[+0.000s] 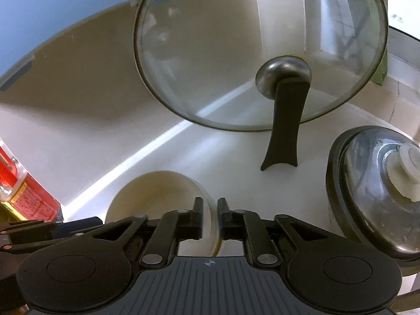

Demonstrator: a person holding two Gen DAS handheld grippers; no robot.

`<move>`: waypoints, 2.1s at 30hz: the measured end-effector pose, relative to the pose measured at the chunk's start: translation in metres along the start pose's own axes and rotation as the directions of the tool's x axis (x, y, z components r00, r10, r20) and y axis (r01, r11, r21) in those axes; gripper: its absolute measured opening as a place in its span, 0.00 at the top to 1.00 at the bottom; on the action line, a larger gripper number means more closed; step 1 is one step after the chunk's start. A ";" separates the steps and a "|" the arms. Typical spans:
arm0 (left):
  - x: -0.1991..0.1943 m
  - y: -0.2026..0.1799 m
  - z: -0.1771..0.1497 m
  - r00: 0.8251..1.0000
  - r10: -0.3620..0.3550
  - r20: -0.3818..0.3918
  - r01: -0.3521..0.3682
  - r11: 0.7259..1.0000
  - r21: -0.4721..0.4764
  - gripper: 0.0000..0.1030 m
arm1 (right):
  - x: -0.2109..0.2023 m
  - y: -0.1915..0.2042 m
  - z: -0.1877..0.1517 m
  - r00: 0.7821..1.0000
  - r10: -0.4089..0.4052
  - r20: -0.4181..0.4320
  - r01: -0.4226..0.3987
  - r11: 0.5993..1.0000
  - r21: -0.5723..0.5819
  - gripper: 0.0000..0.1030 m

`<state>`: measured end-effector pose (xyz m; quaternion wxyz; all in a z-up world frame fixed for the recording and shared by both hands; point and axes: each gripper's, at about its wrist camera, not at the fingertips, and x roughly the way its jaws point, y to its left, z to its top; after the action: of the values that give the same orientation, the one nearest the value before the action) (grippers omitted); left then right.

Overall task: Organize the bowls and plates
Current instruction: 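Lower the cream bowl into the white bowl and open the right gripper, then move the right gripper to the small steel pot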

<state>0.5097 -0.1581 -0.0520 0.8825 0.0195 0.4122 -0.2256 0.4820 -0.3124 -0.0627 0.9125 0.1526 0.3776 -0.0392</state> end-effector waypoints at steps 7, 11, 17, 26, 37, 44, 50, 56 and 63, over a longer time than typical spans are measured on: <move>-0.008 -0.004 -0.001 1.000 0.008 0.017 -0.008 1.000 0.017 0.77 | -0.012 0.000 -0.004 0.999 0.005 0.032 -0.005 1.000 0.005 0.52; -0.016 -0.007 -0.003 1.000 0.005 0.028 -0.006 1.000 0.028 0.77 | -0.022 -0.003 -0.009 0.999 0.013 0.039 -0.013 1.000 0.021 0.51; -0.030 -0.012 -0.011 0.999 -0.007 0.031 0.006 0.999 0.042 0.76 | -0.040 -0.001 -0.016 0.998 0.025 0.052 -0.026 0.999 0.030 0.50; -0.058 -0.021 -0.028 0.999 -0.022 0.043 0.020 0.998 0.061 0.76 | -0.071 -0.001 -0.033 0.998 0.033 0.062 -0.036 0.998 0.044 0.46; -0.089 -0.030 -0.056 0.998 -0.047 0.046 0.044 0.997 0.066 0.74 | -0.110 -0.005 -0.064 0.998 0.027 0.062 -0.032 0.997 0.075 0.40; -0.102 -0.032 -0.077 0.999 -0.043 0.023 0.041 0.996 0.073 0.69 | -0.128 -0.007 -0.085 0.998 0.036 0.043 -0.040 0.996 0.085 0.39; -0.103 -0.036 -0.094 0.999 -0.044 -0.018 0.045 0.996 0.083 0.68 | -0.139 -0.008 -0.101 0.999 0.031 0.026 -0.033 0.996 0.089 0.38; -0.106 -0.040 -0.110 0.998 -0.047 -0.047 0.051 0.994 0.092 0.66 | -0.146 -0.009 -0.118 0.999 0.032 0.001 -0.032 0.996 0.086 0.38; -0.103 -0.042 -0.127 0.995 -0.042 -0.089 0.051 0.995 0.091 0.64 | -0.146 -0.012 -0.142 0.998 0.028 -0.059 -0.023 0.996 0.092 0.38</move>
<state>0.3441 -0.1283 -0.0535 0.8564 0.0606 0.4396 -0.2639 0.2796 -0.2871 -0.0579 0.8933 0.1998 0.4007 -0.0401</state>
